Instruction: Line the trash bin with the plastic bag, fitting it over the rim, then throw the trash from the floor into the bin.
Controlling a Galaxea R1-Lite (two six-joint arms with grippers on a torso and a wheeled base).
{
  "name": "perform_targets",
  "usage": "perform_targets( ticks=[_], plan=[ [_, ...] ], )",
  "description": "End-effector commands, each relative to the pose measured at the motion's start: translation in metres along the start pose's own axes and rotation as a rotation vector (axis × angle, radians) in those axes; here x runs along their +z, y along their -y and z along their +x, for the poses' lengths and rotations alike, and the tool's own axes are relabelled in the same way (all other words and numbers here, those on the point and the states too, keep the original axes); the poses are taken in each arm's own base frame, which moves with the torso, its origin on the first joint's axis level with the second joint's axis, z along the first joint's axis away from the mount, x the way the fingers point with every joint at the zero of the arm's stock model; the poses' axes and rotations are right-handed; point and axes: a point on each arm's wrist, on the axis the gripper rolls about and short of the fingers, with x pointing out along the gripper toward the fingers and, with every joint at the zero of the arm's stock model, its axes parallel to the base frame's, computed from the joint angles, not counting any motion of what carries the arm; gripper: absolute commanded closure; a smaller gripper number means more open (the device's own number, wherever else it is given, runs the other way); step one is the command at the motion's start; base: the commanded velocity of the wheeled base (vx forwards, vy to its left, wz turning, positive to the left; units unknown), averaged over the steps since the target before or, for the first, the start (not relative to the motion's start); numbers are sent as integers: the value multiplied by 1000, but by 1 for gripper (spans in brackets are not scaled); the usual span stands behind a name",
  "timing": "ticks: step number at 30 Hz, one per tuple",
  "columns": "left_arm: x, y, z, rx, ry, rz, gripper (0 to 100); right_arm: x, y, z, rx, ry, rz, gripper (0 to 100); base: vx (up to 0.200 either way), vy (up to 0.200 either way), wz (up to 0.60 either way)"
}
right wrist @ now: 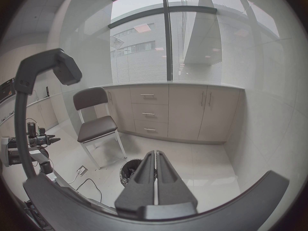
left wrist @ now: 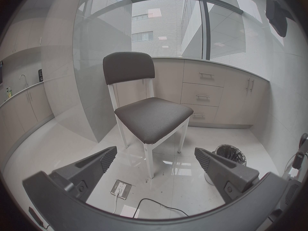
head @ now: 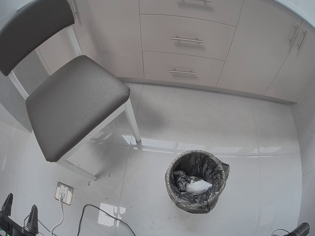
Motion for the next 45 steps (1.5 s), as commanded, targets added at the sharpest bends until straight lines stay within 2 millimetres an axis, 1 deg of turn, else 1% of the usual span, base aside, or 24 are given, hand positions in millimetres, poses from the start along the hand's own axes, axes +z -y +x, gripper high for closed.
perform_targets(
  ticks=[1, 5, 6, 7, 8, 9, 10, 11, 13, 14, 18, 25, 32, 45],
  plan=[
    [-5, 0, 0, 1, 1, 0, 0, -32, 6, 38, -39, -58, 45, 100, 0, 0, 0],
    [-5, 0, 0, 1, -1, 0, 0, -62, 13, 83, -134, 6, 98, 100, 0, 0, 0],
    [-5, 0, 0, 1, -1, 0, 0, -66, 14, 87, -142, 18, 100, 100, 0, 0, 0],
    [-5, 0, 0, 1, 1, 0, 0, -80, 16, 100, -172, 48, 104, 100, 0, 0, 0],
    [-5, 0, 0, 1, -1, 0, 0, -91, 17, 107, -192, 58, 104, 100, 0, 0, 0],
    [-5, 0, 0, 1, -1, 0, 0, -96, 17, 110, -201, 60, 104, 100, 0, 0, 0],
    [-5, 0, 0, 1, -1, 0, 0, -107, 18, 115, -215, 58, 103, 100, 0, 0, 0],
    [-5, 0, 0, 1, -1, 0, 0, -112, 18, 117, -220, 54, 103, 100, 0, 0, 0],
    [-5, 0, 0, 1, -1, 0, 0, -120, 18, 120, -222, 33, 105, 100, 0, 0, 0],
    [-5, 0, 0, 1, -1, 0, 0, -121, 18, 120, -222, 29, 105, 100, 0, 0, 0],
    [-5, 0, 0, 1, -1, 0, 0, -141, 18, 124, -225, -46, 93, 100, 0, 0, 0],
    [-5, 0, 0, 1, -1, 0, 0, -143, 18, 124, -213, -66, 90, 100, 0, 0, 0],
    [-5, 0, 0, 1, -1, 0, 0, -147, 16, 124, -139, -111, 40, 100, 0, 0, 0],
    [-5, 0, 0, 1, -1, 1, 0, -147, 16, 124, -122, -117, 28, 100, 0, 0, 0]
  ],
)
